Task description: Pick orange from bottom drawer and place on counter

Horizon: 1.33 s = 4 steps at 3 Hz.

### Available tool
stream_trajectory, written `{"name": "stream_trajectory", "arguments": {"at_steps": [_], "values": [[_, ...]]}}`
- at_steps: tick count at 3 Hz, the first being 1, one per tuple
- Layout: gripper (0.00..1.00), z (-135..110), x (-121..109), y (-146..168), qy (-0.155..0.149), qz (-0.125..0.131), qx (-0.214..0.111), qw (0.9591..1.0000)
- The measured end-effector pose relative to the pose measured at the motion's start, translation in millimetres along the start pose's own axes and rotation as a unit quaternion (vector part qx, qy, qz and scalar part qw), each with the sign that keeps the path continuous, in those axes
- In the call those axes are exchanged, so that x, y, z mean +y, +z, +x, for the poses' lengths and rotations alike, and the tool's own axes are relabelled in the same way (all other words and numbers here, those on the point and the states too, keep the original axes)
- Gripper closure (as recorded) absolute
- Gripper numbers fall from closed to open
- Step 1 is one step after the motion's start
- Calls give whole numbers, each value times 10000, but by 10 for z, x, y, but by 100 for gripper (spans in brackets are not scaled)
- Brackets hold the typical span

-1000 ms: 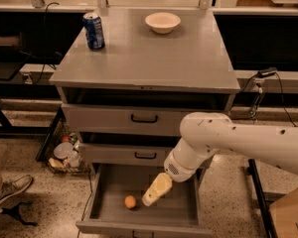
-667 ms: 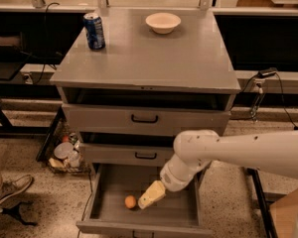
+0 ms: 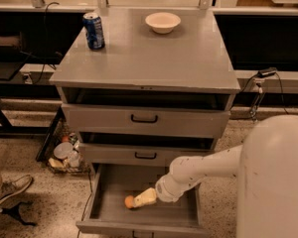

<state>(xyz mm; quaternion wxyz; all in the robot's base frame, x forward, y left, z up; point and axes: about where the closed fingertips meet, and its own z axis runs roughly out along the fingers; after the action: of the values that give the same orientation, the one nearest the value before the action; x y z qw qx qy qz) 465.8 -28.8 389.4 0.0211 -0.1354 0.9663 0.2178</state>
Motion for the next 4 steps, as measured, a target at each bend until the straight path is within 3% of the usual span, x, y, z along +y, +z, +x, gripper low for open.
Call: {"name": "stream_trajectory", "arguments": {"at_steps": [1, 3, 4], "values": [[0, -305, -49, 577, 408, 10, -308, 9987], [0, -304, -33, 665, 570, 15, -371, 9977], [0, -462, -116, 1085, 1088, 325, -486, 9923]]}}
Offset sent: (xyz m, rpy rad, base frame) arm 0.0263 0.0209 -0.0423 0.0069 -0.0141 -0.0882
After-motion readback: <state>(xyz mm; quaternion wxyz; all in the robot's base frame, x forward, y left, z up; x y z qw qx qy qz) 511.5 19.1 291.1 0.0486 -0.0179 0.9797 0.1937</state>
